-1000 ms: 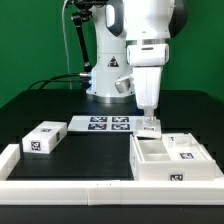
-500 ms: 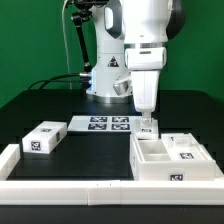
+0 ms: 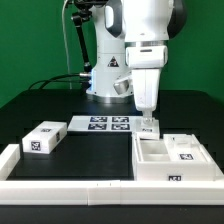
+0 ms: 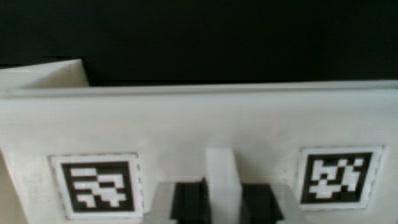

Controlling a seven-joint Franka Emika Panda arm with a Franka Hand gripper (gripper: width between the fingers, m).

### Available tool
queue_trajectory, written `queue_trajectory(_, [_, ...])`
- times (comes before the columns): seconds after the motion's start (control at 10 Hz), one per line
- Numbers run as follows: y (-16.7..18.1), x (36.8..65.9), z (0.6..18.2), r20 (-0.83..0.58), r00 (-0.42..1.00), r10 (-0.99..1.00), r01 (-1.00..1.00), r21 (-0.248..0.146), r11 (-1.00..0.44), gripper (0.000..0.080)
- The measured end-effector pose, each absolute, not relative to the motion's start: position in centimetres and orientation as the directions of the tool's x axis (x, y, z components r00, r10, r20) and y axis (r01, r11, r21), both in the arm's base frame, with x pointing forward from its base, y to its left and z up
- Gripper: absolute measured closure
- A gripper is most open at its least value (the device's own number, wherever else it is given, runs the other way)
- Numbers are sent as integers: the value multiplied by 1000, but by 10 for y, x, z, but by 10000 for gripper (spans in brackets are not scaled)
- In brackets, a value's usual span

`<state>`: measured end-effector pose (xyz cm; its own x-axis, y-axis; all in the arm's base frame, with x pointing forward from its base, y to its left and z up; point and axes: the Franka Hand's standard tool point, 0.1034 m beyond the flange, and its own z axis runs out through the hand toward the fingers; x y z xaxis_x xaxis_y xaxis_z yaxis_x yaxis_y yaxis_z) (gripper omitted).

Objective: Assemble cabinet

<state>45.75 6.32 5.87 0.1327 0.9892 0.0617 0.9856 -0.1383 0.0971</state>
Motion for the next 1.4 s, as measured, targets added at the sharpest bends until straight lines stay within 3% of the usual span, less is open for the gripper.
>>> queue_trajectory(0.4, [62, 458, 59, 59, 134, 989, 986, 92, -139, 731])
queue_trajectory(0.8, [64, 460, 58, 44, 136, 990, 988, 63, -139, 731])
queue_trajectory(1.4, [69, 458, 57, 59, 134, 989, 987, 82, -138, 731])
